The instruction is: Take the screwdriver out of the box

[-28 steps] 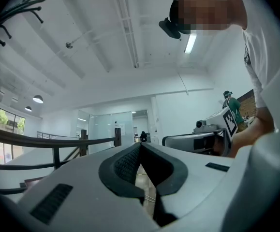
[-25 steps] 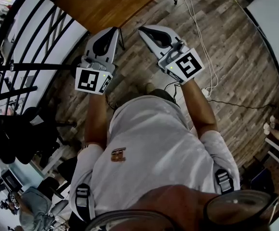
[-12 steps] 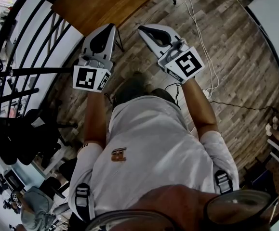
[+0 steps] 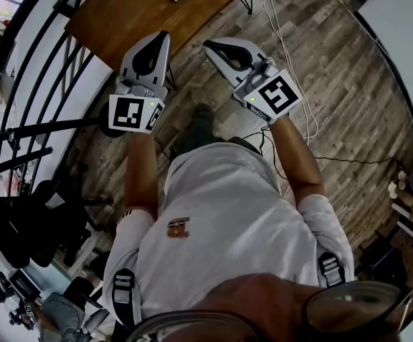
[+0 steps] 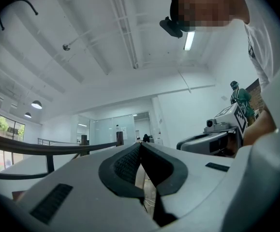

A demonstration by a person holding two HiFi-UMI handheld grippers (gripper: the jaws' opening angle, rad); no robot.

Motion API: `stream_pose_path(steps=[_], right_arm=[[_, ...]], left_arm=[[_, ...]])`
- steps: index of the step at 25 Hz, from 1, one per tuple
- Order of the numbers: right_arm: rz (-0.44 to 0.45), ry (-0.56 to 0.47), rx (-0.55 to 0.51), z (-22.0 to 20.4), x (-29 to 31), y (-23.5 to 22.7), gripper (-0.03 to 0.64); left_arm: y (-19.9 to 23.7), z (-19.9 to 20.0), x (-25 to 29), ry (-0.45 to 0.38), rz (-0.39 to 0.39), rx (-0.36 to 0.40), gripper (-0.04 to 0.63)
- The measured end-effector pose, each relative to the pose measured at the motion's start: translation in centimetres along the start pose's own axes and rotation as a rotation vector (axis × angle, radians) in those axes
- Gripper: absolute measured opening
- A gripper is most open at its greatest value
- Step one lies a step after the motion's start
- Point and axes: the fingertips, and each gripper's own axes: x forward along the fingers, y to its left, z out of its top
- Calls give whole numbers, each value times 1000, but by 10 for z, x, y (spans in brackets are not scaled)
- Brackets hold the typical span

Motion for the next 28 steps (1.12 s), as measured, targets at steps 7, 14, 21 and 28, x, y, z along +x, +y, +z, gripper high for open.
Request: stream_pose_path(steps=[7, 14, 21, 28], right_arm=[[13, 73, -24, -22, 71, -76, 32], [8, 121, -53, -34, 154, -159, 32], [14, 181, -90, -49, 215, -238, 32], [48, 245, -117, -70, 267, -266, 34]], left_arm=[[74, -31, 64, 0, 14, -2, 18], [154, -61, 127, 10, 4, -20, 18], [209, -90, 189, 17, -30, -35, 18], [253, -112, 211, 41, -38, -66, 18]])
